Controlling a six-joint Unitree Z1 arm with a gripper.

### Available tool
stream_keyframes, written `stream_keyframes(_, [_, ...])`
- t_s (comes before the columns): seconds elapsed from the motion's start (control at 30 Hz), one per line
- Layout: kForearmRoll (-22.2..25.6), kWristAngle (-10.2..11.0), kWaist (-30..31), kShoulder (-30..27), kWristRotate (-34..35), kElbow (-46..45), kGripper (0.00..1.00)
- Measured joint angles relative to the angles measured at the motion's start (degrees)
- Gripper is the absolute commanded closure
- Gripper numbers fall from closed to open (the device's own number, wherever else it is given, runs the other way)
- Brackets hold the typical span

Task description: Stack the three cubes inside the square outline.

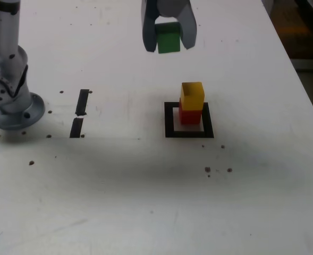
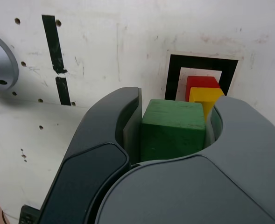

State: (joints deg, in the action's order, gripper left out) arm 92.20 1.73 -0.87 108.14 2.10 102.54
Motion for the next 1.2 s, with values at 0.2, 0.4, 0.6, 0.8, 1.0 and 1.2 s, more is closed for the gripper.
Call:
stream_keyframes(0.2, [0.04, -1.18, 3.69, 4.00, 2.15, 1.77, 0.79])
stream_keyframes(0.4, [0.04, -1.54, 4.15, 5.70, 2.67, 3.06, 0.79])
stream_keyframes(0.6, [0.03, -1.66, 4.71, 8.34, 2.92, 3.92, 0.78])
stream_keyframes(0.8, [-0.29, -1.97, 5.45, 8.95, 3.26, 4.16, 0.78])
stream_keyframes(1.0, [-0.67, -2.27, 5.56, 9.64, 3.29, 4.30, 0.78])
stream_keyframes(1.2, [-0.93, -2.12, 5.56, 10.80, 3.29, 4.31, 0.78])
